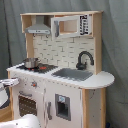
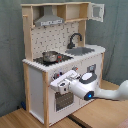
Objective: Play with the kitchen
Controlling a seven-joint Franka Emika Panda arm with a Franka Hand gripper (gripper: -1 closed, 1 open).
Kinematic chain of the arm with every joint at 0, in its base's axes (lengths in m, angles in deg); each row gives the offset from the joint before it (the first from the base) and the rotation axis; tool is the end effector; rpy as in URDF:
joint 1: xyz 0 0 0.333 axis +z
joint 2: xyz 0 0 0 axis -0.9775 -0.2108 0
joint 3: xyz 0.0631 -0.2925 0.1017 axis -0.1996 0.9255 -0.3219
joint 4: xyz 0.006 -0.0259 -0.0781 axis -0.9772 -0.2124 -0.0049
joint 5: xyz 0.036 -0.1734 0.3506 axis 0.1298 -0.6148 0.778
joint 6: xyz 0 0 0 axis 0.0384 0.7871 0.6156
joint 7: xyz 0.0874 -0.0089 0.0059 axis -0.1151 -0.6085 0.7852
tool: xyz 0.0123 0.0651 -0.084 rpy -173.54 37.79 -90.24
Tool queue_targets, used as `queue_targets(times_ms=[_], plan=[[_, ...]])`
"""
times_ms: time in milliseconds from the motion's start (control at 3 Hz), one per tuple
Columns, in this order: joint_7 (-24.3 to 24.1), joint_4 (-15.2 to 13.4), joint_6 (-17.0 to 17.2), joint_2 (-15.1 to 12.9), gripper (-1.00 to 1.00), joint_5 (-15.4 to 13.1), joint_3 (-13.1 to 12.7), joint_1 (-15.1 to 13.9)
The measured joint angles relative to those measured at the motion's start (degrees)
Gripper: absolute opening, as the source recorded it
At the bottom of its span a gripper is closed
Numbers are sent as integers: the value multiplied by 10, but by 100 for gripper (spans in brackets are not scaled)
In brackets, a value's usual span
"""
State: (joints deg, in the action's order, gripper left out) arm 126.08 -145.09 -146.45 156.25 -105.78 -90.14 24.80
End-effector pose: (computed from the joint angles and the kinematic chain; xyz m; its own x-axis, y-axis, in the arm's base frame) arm 0.3430 0.5498 0.3265 0.1123 0.4791 -0.8705 0.0098 0.8755 0.4831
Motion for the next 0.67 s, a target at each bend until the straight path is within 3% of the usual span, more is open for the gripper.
queue_targets(times_ms=[333,667], plan=[[-2,0,0,0,100,0,0,0],[-61,0,0,-1,100,3,-1,0]])
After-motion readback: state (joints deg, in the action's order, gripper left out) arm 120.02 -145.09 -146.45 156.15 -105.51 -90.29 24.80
